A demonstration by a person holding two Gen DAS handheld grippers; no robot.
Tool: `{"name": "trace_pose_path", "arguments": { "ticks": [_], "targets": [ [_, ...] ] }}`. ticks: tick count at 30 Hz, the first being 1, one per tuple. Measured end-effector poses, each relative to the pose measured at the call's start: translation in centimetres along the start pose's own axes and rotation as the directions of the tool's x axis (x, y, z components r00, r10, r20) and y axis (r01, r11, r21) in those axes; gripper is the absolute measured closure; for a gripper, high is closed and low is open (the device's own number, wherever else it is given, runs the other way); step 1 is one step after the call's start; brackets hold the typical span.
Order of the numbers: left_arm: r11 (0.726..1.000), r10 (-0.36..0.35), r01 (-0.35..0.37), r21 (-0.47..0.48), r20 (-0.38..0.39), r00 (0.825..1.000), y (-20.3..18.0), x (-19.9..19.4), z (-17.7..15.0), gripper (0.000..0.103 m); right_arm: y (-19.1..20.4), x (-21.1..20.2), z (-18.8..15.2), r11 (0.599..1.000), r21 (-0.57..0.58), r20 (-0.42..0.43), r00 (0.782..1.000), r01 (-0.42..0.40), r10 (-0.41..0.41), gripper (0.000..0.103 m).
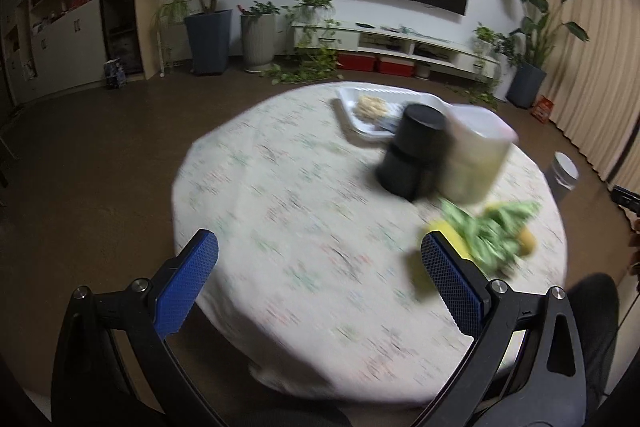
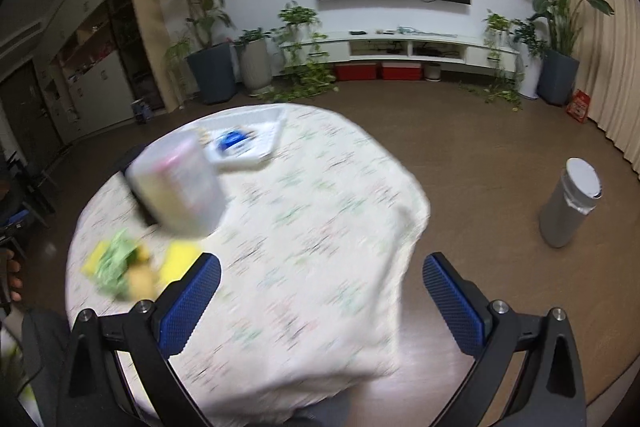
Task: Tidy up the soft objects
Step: 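Withdraw both open grippers from the tray back to the table items, then grasp the yellow rectangular sponge with the left gripper while the right gripper grasps the tan egg sponge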
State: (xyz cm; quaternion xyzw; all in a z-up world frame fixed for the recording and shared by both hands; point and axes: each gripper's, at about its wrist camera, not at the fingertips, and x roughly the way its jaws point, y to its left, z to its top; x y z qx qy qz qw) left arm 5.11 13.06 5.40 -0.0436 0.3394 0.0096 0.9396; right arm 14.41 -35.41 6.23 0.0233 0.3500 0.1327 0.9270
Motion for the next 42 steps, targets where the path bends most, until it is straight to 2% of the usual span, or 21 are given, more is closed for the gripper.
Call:
{"name": "trace_pose_path", "arguments": {
  "ticks": [5, 9, 14, 16, 20, 26, 28, 31, 38, 40, 42],
  "targets": [
    [0.997, -0.057, 0.058, 0.041, -0.014, 0.998, -5.2, -0.4, -3.3, 0.000, 6.3, -1.3, -4.0, 0.994, -0.055, 0.000, 0.996, -0.090, 0.090, 0.000],
    [0.994, -0.084, 0.087, 0.064, -0.049, 0.995, -8.7, 1.2, -5.3, 0.000, 11.8, -0.6, -6.1, 0.983, -0.155, -0.005, 0.995, -0.096, 0.097, 0.000],
    [0.997, -0.065, 0.066, 0.044, -0.044, 0.997, -10.9, 2.9, -5.6, 0.000, 15.9, 1.4, -6.5, 0.969, -0.230, -0.006, 0.996, -0.090, 0.091, 0.002],
    [0.997, -0.063, 0.065, 0.040, -0.038, 0.997, -11.3, 3.6, -5.4, 0.000, 16.5, 2.4, -6.2, 0.968, -0.236, -0.019, 0.997, -0.080, 0.078, 0.007],
    [0.997, -0.037, 0.040, 0.059, -0.059, 0.998, -11.9, 5.4, -5.1, 0.000, 16.8, 4.9, -5.8, 0.971, -0.227, -0.059, 0.996, -0.071, 0.059, 0.010],
    [1.000, -0.015, 0.016, 0.011, -0.110, 0.994, -11.4, 8.3, -4.5, 0.001, 16.2, 7.8, -5.1, 0.975, -0.207, -0.115, 0.992, -0.082, 0.059, 0.017],
    [1.000, -0.007, 0.008, 0.007, -0.114, 0.994, -11.3, 8.8, -4.2, 0.001, 16.2, 8.4, -4.9, 0.973, -0.212, -0.131, 0.990, -0.088, 0.061, 0.026],
    [1.000, -0.003, 0.003, 0.007, -0.113, 0.994, -11.2, 9.2, -4.0, 0.002, 16.3, 9.3, -4.5, 0.970, -0.224, -0.145, 0.987, -0.095, 0.064, 0.032],
    [1.000, -0.007, 0.004, -0.019, -0.153, 0.988, -10.3, 10.5, -4.5, 0.002, 17.1, 11.3, -4.1, 0.954, -0.266, -0.194, 0.977, -0.137, 0.086, 0.037],
    [1.000, -0.018, 0.014, -0.025, -0.161, 0.987, -10.2, 10.9, -4.6, 0.014, 17.2, 11.9, -4.2, 0.951, -0.270, -0.215, 0.972, -0.148, 0.090, 0.040],
    [0.999, -0.026, 0.021, -0.029, -0.170, 0.985, -10.2, 11.2, -4.6, 0.036, 17.3, 12.4, -4.2, 0.952, -0.262, -0.229, 0.968, -0.159, 0.099, 0.042]
  ]
}}
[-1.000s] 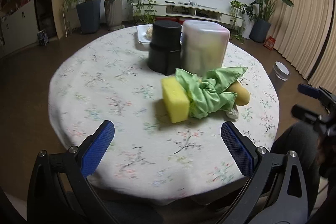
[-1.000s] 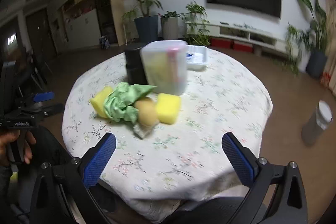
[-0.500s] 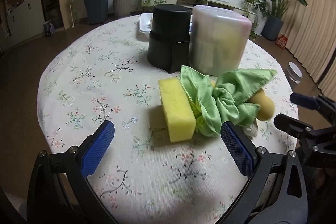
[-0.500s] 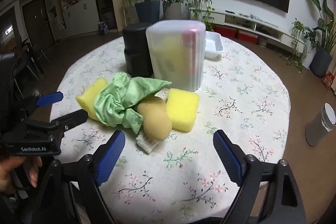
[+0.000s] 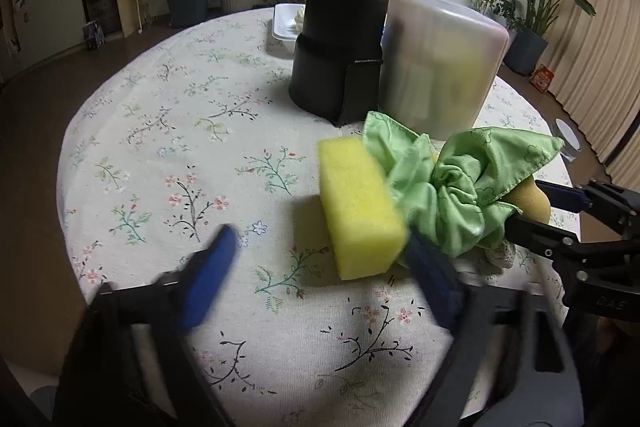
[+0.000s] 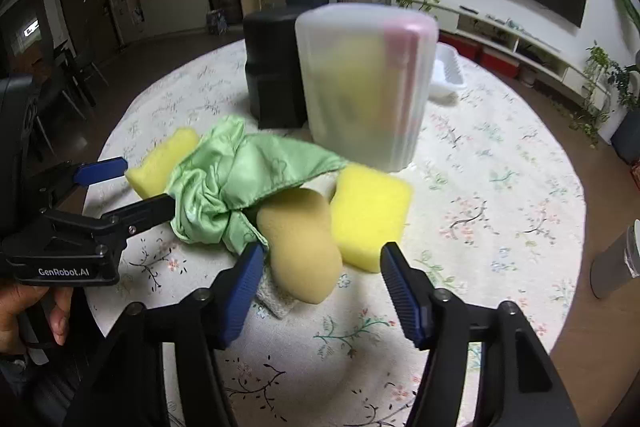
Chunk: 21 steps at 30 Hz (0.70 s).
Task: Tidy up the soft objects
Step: 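Grasp the yellow rectangular sponge with the left gripper while the right gripper grasps the tan egg sponge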
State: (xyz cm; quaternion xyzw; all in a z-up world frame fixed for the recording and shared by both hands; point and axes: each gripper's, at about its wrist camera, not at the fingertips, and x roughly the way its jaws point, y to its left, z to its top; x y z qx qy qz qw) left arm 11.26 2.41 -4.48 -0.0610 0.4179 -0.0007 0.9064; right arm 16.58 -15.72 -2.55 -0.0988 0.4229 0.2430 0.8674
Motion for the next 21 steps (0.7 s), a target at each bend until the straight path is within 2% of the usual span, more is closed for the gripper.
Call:
{"name": "trace_pose_path", "arguments": {
  "ticks": [3, 7, 10, 12, 21],
  "targets": [
    [1.000, -0.013, 0.013, 0.002, -0.015, 1.000, -0.1, 0.6, 0.1, 0.047, 0.0, 0.4, 0.1, 1.000, 0.002, -0.003, 1.000, -0.014, 0.014, 0.045],
    [0.999, -0.041, 0.041, -0.014, -0.022, 0.999, 0.1, 0.8, 0.3, 0.052, 0.2, 0.6, 0.2, 0.999, -0.009, -0.008, 0.999, -0.041, 0.041, 0.056],
    [0.997, -0.069, 0.069, -0.032, -0.021, 0.997, 0.4, 0.7, 0.3, 0.061, 0.2, 0.3, 0.1, 0.998, -0.012, 0.000, 0.998, -0.065, 0.065, 0.065],
    [0.996, -0.081, 0.080, -0.030, -0.015, 0.997, 0.3, 0.4, 0.3, 0.069, 0.2, 0.1, 0.0, 0.997, -0.011, 0.007, 0.997, -0.072, 0.072, 0.065],
    [0.994, -0.106, 0.106, -0.030, 0.007, 0.994, 0.6, -0.9, 0.0, 0.078, -1.1, -1.1, -0.7, 0.992, 0.028, 0.035, 0.992, -0.124, 0.123, 0.068]
  ]
}}
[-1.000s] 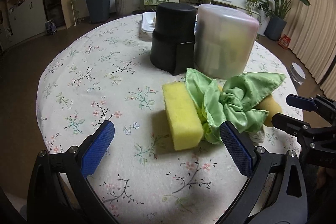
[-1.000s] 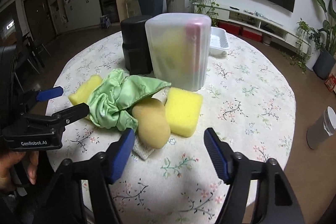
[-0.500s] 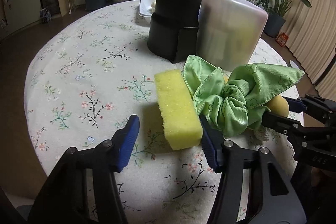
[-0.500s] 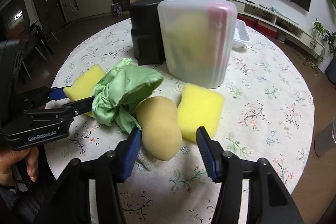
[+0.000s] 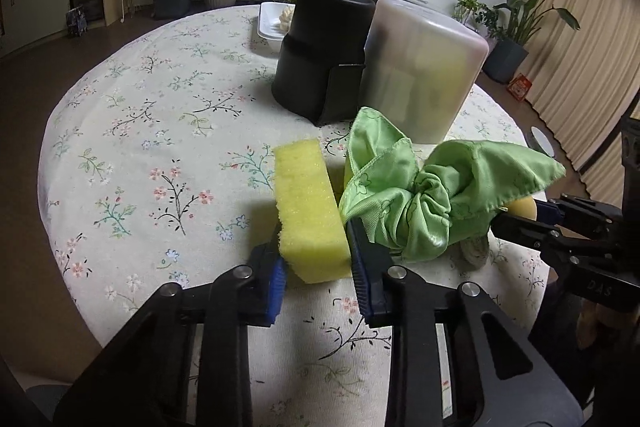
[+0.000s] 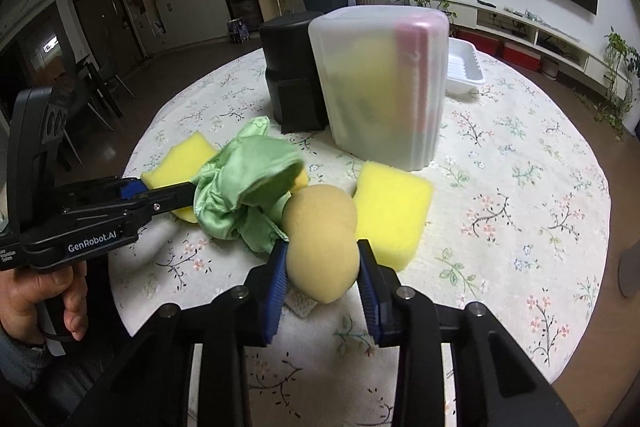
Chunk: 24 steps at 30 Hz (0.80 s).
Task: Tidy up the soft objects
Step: 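Grasp the yellow rectangular sponge with the left gripper while the right gripper grasps the tan egg sponge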
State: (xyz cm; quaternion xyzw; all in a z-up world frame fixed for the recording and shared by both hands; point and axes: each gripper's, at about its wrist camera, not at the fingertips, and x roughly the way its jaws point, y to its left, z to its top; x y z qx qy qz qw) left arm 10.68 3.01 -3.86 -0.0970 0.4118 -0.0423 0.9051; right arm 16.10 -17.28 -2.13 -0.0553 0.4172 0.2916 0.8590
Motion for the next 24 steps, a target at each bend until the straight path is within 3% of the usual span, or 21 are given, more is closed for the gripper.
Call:
{"name": "trace_pose_path", "arguments": {
  "ticks": [8, 14, 24],
  "targets": [
    [0.999, -0.031, 0.031, 0.006, -0.001, 1.000, -0.3, -0.4, -0.2, 0.079, -1.0, -0.8, -0.7, 0.998, 0.059, 0.009, 0.999, -0.035, 0.034, 0.068],
    [0.999, -0.032, 0.033, 0.026, -0.037, 0.999, -0.5, 0.2, -0.7, 0.076, -1.6, -0.4, -1.1, 0.997, 0.076, -0.013, 1.000, -0.016, 0.017, 0.067],
    [1.000, -0.018, 0.018, 0.002, -0.022, 1.000, 0.2, -0.7, -0.8, 0.074, -2.5, -0.5, -1.6, 0.995, 0.097, -0.034, 0.999, -0.030, 0.033, 0.064]
  ]
}}
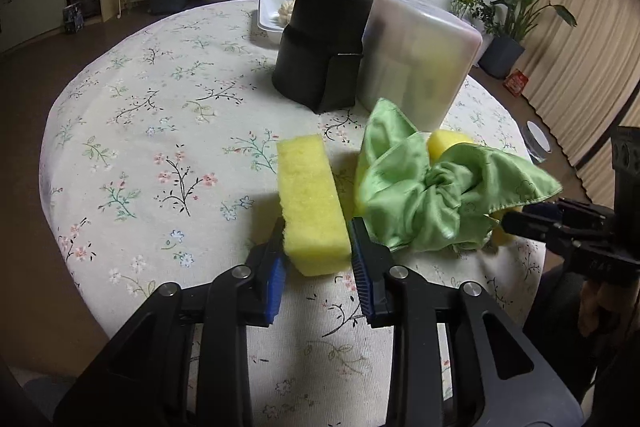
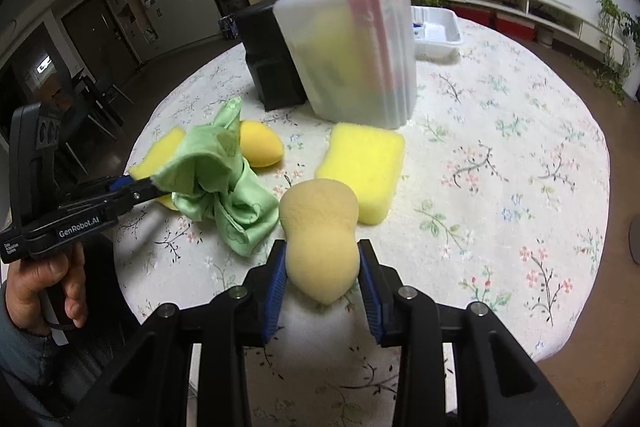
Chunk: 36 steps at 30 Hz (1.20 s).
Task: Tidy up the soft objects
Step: 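Grasp the yellow rectangular sponge with the left gripper while the right gripper grasps the tan egg sponge, then lift both sponges and carry them toward the white tray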
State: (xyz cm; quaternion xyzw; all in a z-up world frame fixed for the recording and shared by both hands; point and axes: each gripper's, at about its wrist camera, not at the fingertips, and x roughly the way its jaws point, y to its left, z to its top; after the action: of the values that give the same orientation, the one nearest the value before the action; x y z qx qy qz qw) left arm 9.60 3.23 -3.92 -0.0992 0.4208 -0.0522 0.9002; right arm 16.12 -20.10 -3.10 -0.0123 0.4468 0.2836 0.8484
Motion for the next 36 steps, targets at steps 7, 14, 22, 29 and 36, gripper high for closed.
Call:
{"name": "trace_pose_path", "arguments": {
  "ticks": [7, 14, 22, 29, 36],
  "targets": [
    [1.000, 0.005, -0.005, -0.009, 0.009, 1.000, 0.1, 0.1, 0.0, 0.055, 0.3, 0.4, 0.1, 1.000, -0.022, -0.005, 1.000, 0.013, -0.014, 0.062],
    [0.999, 0.039, -0.038, 0.014, -0.021, 0.999, 0.1, 2.0, 0.1, 0.067, 0.3, 1.2, 0.3, 0.999, -0.027, -0.010, 0.999, 0.032, -0.032, 0.062],
    [0.999, 0.046, -0.045, -0.029, 0.051, 0.998, 1.3, 0.6, 0.4, 0.079, 0.3, 0.6, 0.4, 0.999, -0.024, 0.027, 0.999, 0.034, -0.034, 0.069],
    [0.999, 0.048, -0.048, -0.007, 0.047, 0.998, 1.1, 0.0, 0.3, 0.080, 0.4, -0.4, -0.3, 0.999, -0.008, 0.026, 0.999, 0.031, -0.031, 0.070],
    [0.999, 0.037, -0.038, 0.028, 0.033, 0.999, 0.6, -1.9, 0.0, 0.080, 0.0, -2.1, -1.0, 0.999, 0.008, 0.012, 0.999, 0.033, -0.033, 0.070]
  ]
}}
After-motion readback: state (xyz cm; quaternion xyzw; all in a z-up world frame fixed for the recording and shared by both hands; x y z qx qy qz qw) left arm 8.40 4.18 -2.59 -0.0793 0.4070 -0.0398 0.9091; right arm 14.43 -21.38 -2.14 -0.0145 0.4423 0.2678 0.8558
